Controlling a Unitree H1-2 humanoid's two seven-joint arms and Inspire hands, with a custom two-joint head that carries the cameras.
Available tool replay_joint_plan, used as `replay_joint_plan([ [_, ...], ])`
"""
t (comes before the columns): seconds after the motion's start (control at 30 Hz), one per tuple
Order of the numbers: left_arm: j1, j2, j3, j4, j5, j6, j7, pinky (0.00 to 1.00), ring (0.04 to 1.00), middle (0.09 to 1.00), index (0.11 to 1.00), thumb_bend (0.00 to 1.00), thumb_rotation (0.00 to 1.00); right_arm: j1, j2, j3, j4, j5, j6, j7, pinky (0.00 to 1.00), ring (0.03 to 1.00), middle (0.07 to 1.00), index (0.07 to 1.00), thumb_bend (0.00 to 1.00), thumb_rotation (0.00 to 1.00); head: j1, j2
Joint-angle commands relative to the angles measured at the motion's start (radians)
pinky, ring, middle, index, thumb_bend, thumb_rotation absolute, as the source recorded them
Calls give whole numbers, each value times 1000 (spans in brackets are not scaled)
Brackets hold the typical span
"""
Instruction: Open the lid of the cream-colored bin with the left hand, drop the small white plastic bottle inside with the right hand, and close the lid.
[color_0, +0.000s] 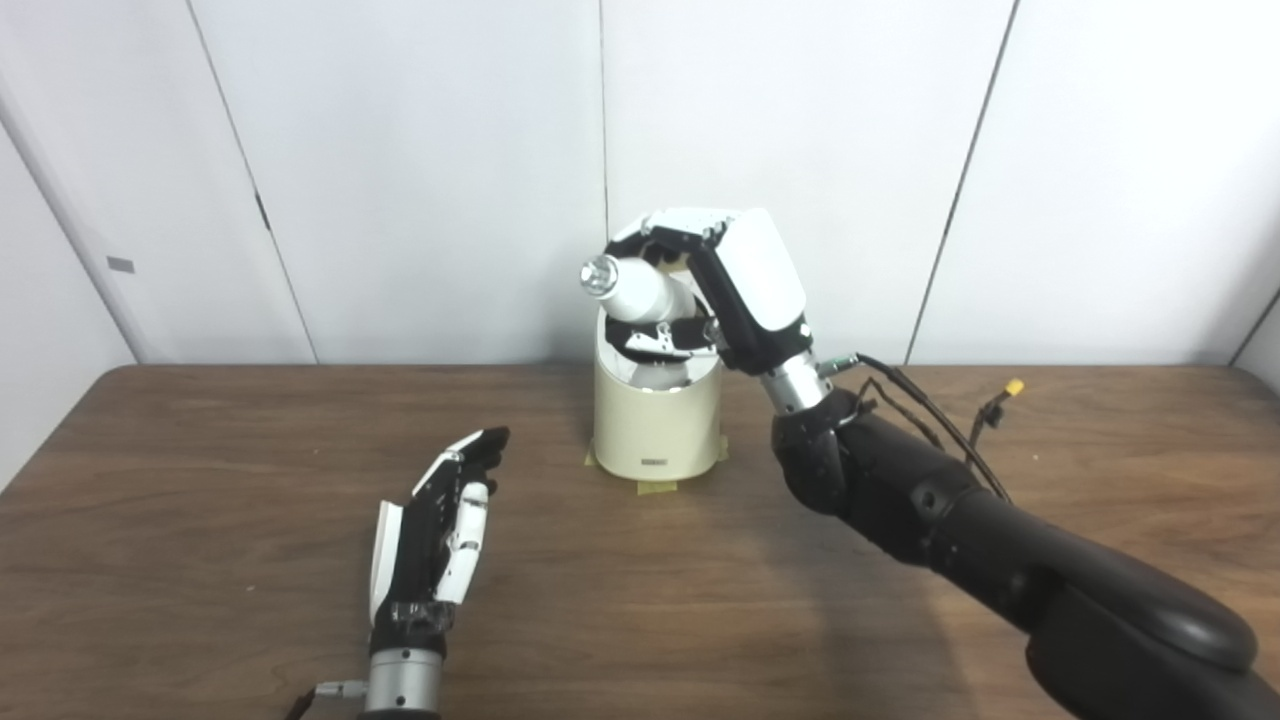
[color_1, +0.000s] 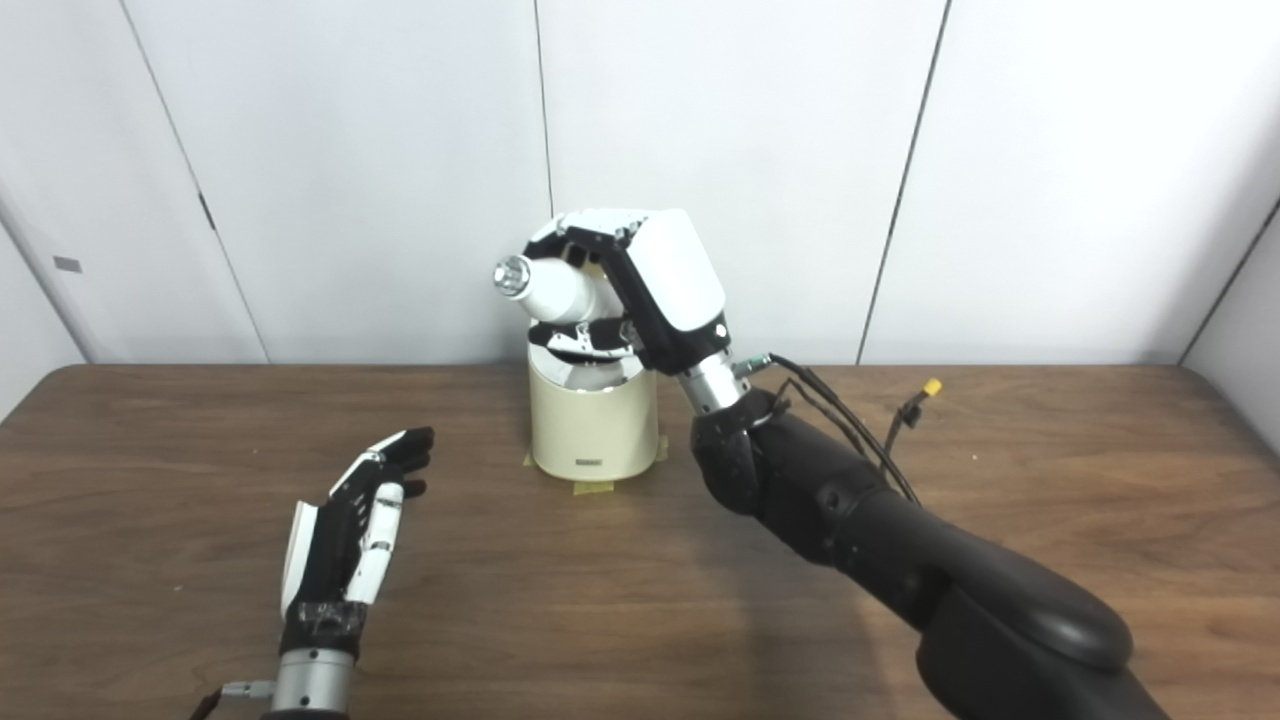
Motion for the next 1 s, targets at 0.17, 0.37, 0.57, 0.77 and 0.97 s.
replay_joint_plan([
  [0.17,41,-15,-14,39,37,-27,19,730,803,810,800,180,864,-37,3,-32,10,15,-10,-24,358,424,496,507,514,0,2,2],
  [0.37,43,-16,-18,31,39,-11,15,745,810,816,805,180,867,-35,4,-28,13,15,-10,-23,359,424,496,510,513,0,4,2],
  [0.57,43,-16,-22,32,44,-12,18,751,812,817,806,185,881,-34,9,-21,12,11,-10,-24,353,421,497,510,513,0,9,0],
  [0.77,44,-20,-27,30,48,-12,23,750,813,816,801,185,853,-35,14,-15,9,10,-10,-21,368,428,496,502,514,0,13,2],
  [0.97,43,-20,-31,31,45,-10,21,754,810,816,803,192,856,-36,19,-13,6,15,-10,-10,371,428,496,501,515,0,15,2],
])
